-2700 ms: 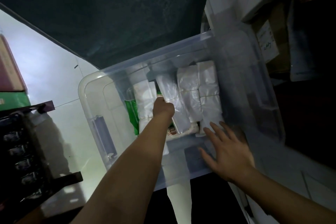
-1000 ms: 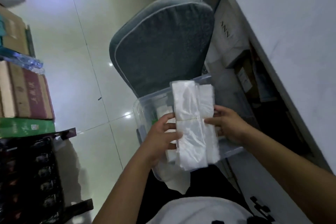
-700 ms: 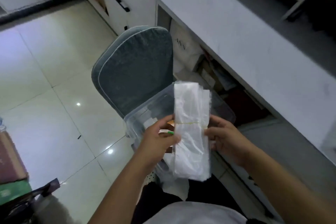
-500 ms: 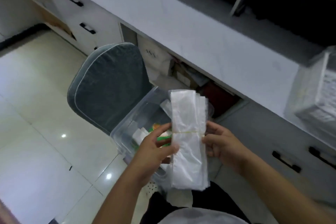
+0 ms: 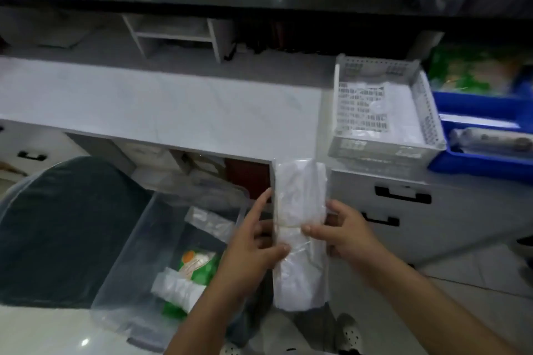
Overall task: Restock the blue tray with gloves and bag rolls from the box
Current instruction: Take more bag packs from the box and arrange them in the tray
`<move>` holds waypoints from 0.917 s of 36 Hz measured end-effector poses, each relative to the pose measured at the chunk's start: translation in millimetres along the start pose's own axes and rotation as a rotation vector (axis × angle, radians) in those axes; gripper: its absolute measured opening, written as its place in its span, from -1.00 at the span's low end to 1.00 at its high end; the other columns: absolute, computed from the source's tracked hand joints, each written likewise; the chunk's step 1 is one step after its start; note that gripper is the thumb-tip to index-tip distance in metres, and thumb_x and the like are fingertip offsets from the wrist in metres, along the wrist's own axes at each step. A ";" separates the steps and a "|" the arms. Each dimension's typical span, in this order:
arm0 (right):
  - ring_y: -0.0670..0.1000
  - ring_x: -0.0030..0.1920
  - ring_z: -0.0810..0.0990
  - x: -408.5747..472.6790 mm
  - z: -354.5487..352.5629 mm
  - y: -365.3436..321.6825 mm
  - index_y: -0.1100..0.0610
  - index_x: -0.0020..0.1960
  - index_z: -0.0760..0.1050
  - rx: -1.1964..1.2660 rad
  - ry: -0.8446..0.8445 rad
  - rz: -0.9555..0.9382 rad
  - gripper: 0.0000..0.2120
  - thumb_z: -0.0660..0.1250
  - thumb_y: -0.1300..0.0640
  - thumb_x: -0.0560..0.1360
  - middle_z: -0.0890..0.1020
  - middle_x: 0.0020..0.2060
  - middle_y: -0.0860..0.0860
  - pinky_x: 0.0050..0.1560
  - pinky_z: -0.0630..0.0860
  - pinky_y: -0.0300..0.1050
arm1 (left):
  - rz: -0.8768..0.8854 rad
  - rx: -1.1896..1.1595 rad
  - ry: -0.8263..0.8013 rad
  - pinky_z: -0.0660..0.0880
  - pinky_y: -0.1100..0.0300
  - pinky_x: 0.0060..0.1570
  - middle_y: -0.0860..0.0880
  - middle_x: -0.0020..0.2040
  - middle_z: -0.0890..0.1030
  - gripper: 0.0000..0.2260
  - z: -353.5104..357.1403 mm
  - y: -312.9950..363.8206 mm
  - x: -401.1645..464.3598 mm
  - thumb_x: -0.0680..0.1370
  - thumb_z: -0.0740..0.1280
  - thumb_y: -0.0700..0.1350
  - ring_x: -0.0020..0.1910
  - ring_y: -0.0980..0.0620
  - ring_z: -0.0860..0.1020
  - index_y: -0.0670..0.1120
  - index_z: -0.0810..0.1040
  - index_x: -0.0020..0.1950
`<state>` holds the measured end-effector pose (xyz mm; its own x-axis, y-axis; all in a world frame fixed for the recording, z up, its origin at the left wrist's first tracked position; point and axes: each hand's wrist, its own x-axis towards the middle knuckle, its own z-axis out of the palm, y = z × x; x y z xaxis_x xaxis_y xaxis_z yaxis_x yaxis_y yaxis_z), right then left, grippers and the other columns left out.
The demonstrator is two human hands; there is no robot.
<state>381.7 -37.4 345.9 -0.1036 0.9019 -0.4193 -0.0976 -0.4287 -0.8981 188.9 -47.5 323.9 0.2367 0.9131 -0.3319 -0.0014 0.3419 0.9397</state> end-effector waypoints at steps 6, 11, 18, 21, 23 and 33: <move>0.02 0.02 0.71 -16.3 -126.4 -26.4 0.08 0.22 0.54 -0.067 0.077 -0.055 -0.60 0.46 0.33 0.44 0.73 0.02 0.03 -0.10 0.66 -0.13 | 0.057 0.233 -0.163 0.59 0.01 0.14 0.12 0.32 0.55 -0.11 97.6 28.7 46.6 0.26 0.63 0.11 0.24 0.08 0.58 0.49 0.19 0.42; -0.08 0.03 0.68 -20.9 -220.7 -49.0 -0.04 0.21 0.57 -0.398 0.063 -0.194 -0.64 0.45 0.24 0.48 0.71 0.02 -0.09 0.00 0.65 -0.04 | 0.314 0.430 -0.010 0.45 0.12 0.32 0.22 0.44 0.34 -0.08 154.4 73.0 81.8 0.22 0.60 0.22 0.40 0.20 0.38 0.44 0.18 0.45; -0.19 -0.02 0.59 -23.5 -286.3 -77.5 -0.33 0.35 0.36 -1.160 0.057 -0.323 -0.55 0.37 -0.04 0.53 0.60 -0.05 -0.27 -0.01 0.53 -0.12 | 0.620 1.101 -0.285 0.20 0.18 0.39 0.24 0.53 0.17 -0.10 241.8 147.8 103.2 0.34 0.53 0.18 0.48 0.22 0.15 0.39 0.04 0.51; -0.02 0.15 0.58 -22.6 -295.9 -91.3 -0.26 0.45 0.30 -1.412 0.060 -0.389 -0.53 0.30 -0.05 0.57 0.63 0.14 -0.15 0.12 0.51 -0.04 | 0.610 1.428 -0.372 0.30 0.18 0.32 0.17 0.50 0.28 -0.14 270.7 161.3 121.8 0.37 0.52 0.16 0.43 0.13 0.25 0.34 0.07 0.51; 0.02 0.14 0.59 -21.4 -303.0 -101.3 -0.21 0.39 0.37 -1.466 0.063 -0.427 -0.60 0.29 -0.03 0.57 0.63 0.15 -0.10 0.10 0.51 -0.04 | 0.584 1.592 -0.373 0.45 0.11 0.17 0.16 0.38 0.47 -0.26 283.3 168.5 137.3 0.39 0.50 0.16 0.31 0.08 0.44 0.29 0.21 0.47; 0.07 0.12 0.58 7.1 -342.2 -158.3 -0.13 0.24 0.43 -1.613 0.202 -0.330 -0.74 0.23 0.04 0.57 0.64 0.11 -0.11 0.01 0.44 -0.02 | 0.679 1.681 -0.456 0.46 0.11 -0.13 0.11 0.12 0.64 -0.44 328.3 188.8 211.0 0.36 0.49 0.17 0.01 0.01 0.58 0.21 0.44 0.32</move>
<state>735.1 54.7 439.8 -0.1539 0.9841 -0.0890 0.9846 0.1452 -0.0968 557.6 136.9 458.3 0.8153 0.5627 -0.1363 0.5743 -0.8159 0.0668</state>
